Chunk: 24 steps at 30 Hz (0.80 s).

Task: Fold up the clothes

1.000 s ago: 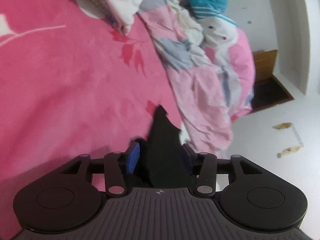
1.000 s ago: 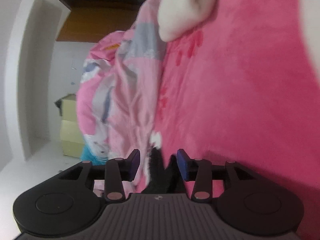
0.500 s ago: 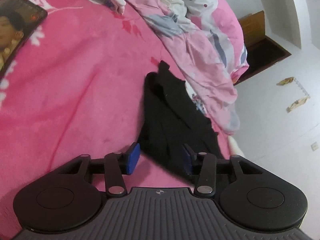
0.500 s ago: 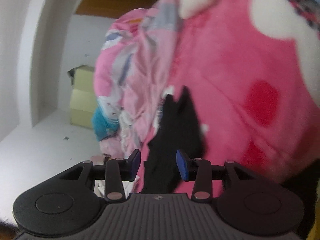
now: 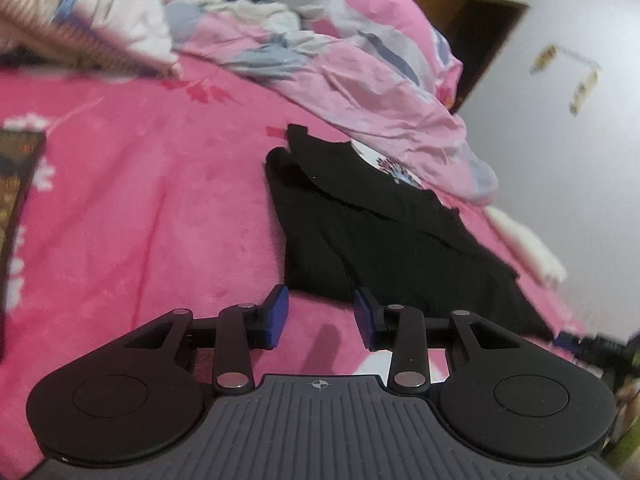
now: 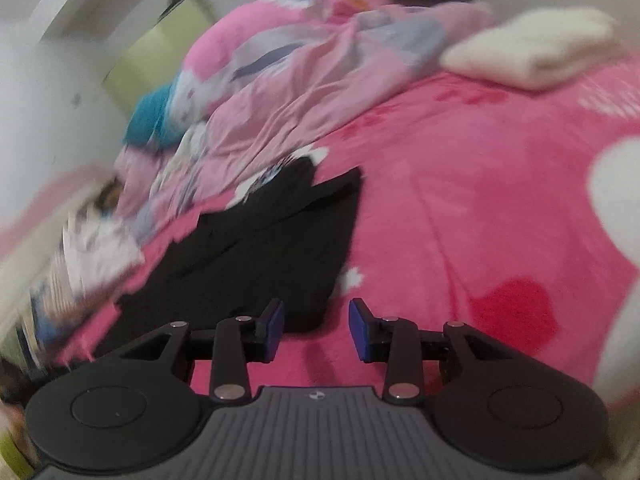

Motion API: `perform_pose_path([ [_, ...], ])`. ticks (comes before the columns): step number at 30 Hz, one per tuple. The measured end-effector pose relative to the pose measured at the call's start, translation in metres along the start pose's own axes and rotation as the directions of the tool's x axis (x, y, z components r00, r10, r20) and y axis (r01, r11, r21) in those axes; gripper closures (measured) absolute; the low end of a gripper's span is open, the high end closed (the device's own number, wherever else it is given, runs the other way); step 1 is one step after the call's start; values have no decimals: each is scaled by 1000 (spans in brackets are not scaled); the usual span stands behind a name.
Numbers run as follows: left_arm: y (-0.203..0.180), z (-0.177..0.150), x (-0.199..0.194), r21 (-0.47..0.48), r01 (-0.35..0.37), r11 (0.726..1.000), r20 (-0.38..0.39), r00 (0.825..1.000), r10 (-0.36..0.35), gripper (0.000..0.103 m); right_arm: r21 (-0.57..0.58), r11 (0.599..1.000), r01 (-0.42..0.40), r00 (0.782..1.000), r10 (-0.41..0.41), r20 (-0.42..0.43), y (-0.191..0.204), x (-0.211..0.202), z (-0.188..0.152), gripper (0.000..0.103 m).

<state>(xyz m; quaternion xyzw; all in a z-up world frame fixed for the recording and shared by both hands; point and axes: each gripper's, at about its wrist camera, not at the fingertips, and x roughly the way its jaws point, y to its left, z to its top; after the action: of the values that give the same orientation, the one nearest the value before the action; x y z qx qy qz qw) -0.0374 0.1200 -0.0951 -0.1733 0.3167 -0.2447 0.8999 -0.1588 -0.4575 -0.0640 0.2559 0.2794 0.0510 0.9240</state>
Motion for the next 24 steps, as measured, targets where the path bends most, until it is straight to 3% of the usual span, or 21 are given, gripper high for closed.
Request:
perform_pose_path([
  [5, -5, -5, 2, 95, -26, 995, 10, 1000, 25, 67, -32, 998, -48, 999, 48, -4, 1, 4, -3, 68],
  [9, -9, -6, 4, 163, -43, 986, 23, 999, 40, 67, -19, 997, -79, 997, 78, -10, -3, 7, -4, 77],
  [19, -9, -1, 13, 213, -47, 976, 47, 998, 38, 67, 29, 991, -130, 991, 130, -7, -10, 15, -2, 86],
  [20, -10, -1, 14, 218, -48, 975, 48, 998, 38, 70, 31, 990, -137, 991, 137, -4, -10, 16, -2, 91],
  [21, -10, -1, 15, 224, -49, 973, 49, 998, 39, 83, 31, 989, -141, 990, 141, 2, -11, 16, -2, 94],
  [22, -11, -1, 16, 229, -50, 972, 51, 998, 40, 90, 25, 989, -143, 990, 143, 10, -10, 16, -3, 95],
  [24, -9, 1, 12, 222, -52, 974, 62, 997, 39, 96, 8, 990, -143, 989, 143, 27, -9, 13, -2, 98],
])
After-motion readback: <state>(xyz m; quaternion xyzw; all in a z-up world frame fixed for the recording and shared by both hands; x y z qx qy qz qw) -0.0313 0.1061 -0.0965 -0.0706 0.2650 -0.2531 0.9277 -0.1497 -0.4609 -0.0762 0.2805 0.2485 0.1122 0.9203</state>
